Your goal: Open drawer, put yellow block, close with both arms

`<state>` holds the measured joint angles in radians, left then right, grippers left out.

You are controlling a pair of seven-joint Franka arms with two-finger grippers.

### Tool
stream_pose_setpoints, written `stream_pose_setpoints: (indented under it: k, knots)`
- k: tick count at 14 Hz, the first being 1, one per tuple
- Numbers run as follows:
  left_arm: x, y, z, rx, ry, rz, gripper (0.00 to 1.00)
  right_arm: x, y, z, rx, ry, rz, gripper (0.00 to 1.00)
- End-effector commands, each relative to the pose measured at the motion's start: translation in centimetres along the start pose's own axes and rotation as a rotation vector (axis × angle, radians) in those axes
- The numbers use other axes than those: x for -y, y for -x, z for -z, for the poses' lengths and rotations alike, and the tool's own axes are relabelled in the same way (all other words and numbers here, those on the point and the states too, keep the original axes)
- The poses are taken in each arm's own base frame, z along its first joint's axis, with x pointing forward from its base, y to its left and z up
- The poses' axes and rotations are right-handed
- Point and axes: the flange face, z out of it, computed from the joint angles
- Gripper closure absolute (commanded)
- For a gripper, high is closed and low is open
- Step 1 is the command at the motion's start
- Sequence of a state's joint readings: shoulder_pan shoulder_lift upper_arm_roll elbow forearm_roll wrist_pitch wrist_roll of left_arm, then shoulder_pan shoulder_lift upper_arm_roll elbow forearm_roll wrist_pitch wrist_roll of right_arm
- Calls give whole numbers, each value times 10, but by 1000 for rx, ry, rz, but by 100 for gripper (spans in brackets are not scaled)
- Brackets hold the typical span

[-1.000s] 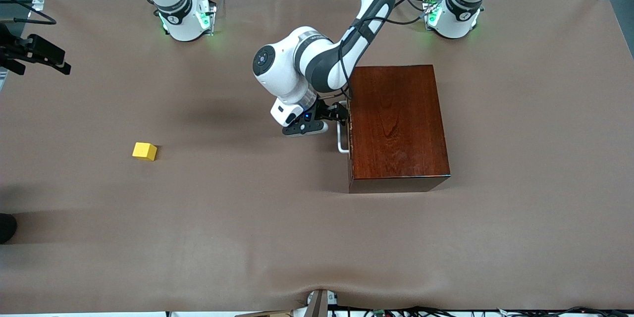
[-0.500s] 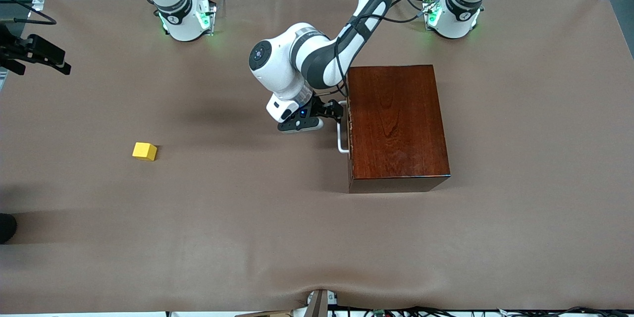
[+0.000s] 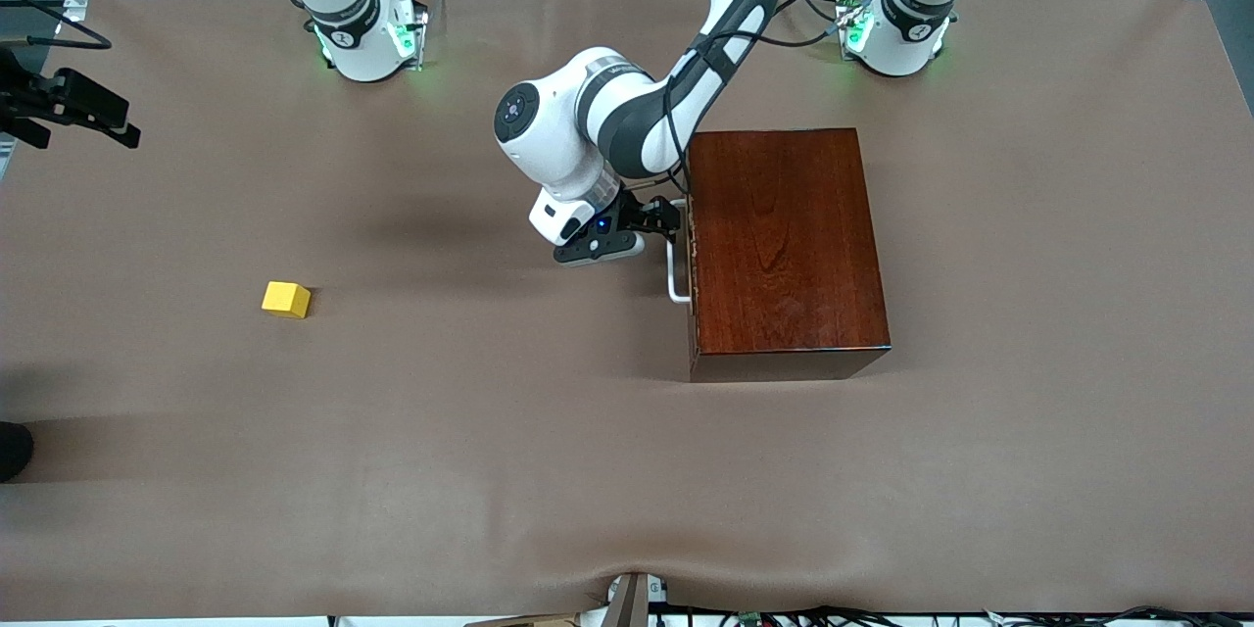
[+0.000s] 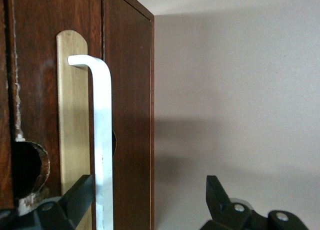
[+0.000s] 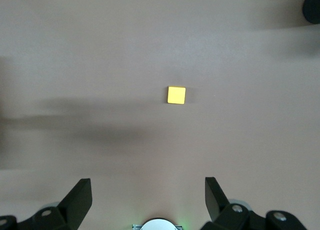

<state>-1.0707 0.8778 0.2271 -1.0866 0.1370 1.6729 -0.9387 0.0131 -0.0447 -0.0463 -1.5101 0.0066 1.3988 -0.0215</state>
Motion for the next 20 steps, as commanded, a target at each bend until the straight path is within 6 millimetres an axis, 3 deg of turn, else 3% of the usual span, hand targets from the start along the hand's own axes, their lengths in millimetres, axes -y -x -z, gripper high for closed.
stream_pose_setpoints:
  k: [1,3,8,20]
  knots:
    - [1,-6,-2,19,10,35,0,-1,-1,3,-1,-8,4,0]
    - [1,-8,-11,28,2,40,0,-1,-1,3,-2,-8,3,0]
    - [-1,-8,-12,31,10,41,0,-1,-1,2,2,-8,4,0]
    - [-18,8,2,24,75,34,0,-1,-1,2,2,-8,3,0]
